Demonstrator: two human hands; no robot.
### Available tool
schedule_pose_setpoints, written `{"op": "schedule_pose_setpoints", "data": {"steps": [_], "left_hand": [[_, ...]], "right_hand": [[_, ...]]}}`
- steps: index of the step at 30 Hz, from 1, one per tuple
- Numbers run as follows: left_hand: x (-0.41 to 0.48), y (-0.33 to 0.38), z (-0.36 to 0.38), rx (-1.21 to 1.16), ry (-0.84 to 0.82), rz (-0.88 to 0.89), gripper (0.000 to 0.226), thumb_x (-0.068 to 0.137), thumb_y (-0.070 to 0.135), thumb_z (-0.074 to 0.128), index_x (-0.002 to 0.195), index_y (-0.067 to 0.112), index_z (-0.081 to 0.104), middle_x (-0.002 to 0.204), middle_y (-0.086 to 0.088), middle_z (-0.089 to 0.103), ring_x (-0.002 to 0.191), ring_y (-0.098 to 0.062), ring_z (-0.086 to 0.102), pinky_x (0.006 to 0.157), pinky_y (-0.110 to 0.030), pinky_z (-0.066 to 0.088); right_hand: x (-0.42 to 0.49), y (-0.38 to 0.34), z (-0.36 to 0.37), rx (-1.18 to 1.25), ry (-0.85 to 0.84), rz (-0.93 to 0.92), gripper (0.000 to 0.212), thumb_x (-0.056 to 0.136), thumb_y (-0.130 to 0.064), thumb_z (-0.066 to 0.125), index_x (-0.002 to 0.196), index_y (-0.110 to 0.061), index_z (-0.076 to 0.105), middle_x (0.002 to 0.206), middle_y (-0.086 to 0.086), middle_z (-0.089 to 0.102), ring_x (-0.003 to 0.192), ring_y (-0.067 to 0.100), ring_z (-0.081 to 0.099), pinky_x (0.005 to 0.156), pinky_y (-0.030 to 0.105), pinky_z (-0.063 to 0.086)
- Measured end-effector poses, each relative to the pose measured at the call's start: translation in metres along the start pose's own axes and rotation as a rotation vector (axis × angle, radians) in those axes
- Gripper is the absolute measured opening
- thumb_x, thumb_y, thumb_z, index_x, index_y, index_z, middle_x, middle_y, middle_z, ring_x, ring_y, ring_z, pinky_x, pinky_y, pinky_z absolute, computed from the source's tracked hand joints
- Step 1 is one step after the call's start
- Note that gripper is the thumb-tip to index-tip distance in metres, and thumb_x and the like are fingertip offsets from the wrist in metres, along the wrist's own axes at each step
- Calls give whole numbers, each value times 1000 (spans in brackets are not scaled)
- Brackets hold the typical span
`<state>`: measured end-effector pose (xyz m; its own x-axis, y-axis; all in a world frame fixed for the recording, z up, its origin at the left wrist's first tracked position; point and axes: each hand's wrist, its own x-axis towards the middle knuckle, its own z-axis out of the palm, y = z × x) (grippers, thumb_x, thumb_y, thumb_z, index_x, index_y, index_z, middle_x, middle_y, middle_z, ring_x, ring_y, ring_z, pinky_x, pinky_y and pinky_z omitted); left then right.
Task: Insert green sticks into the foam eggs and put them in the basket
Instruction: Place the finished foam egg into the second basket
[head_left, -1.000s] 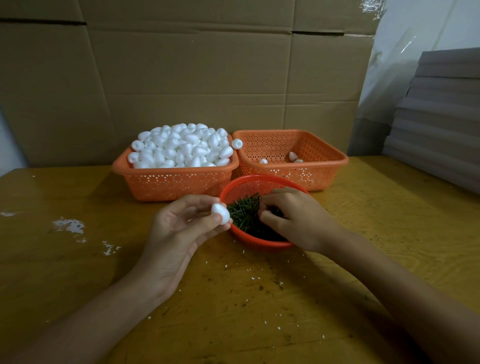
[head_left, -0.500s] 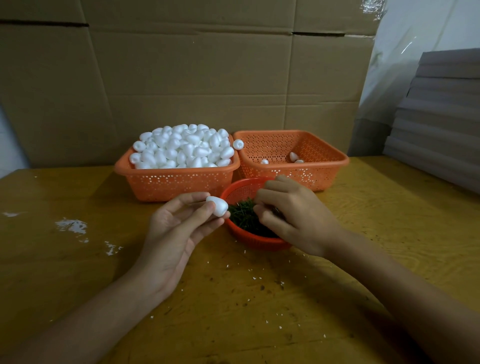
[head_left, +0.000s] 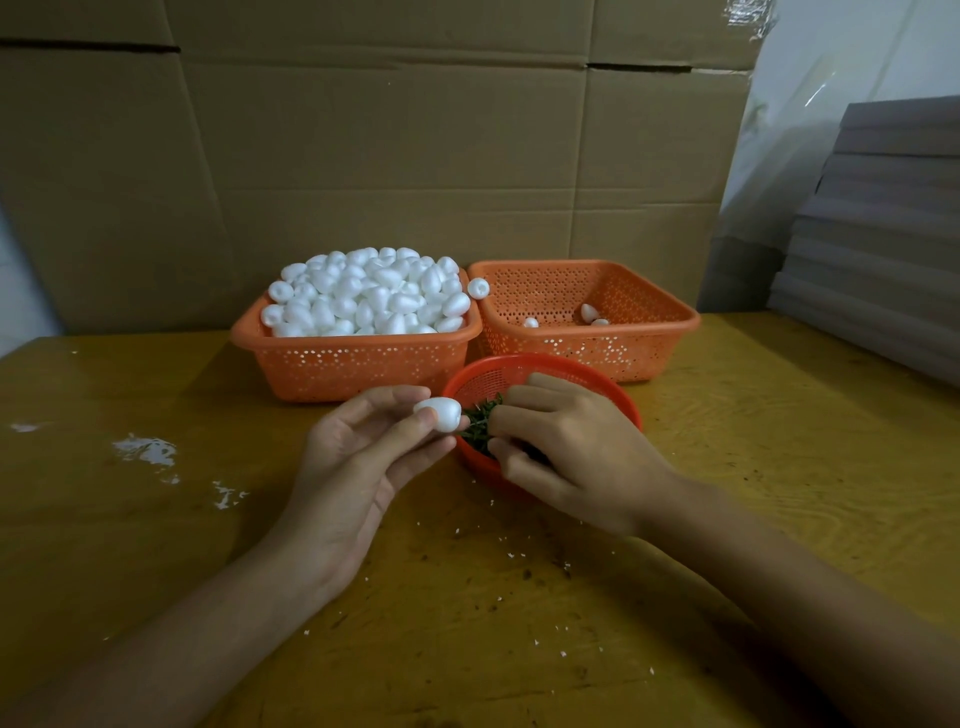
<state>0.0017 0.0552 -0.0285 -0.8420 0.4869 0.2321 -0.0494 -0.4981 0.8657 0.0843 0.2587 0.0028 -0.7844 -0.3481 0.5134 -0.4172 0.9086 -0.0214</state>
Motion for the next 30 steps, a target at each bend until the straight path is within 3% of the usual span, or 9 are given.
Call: {"op": "schedule_pose_setpoints", "data": {"steps": [17,23,30], "left_hand": [[1,1,-1,6,26,-12,23,75,18,83,98,15,81,111,-22,77,102,-31,77,79,-29,63],[-2,-1,1,203,-35,69,26,75,22,85,99,14,82,110,-16,78,104,-29,77,81,-30,63],[-5,-5,1,355,-32,187,25,75,11,86,100,9,82,104,-9,81,101,-25,78,86,-28,62]], "right_hand": [[0,-1,1,4,41,35,18,101,-27,49,88,-18,58,86,-8,51,75,13,44,67,30,35],[0,-2,1,-14,20,31,19,104,-26,47,89,-18,57,83,-6,53,73,15,45,68,31,35],[1,1,1,-1,-74,10,22,110,-28,44,100,-18,61,90,-7,61,79,16,53,74,40,46]]}}
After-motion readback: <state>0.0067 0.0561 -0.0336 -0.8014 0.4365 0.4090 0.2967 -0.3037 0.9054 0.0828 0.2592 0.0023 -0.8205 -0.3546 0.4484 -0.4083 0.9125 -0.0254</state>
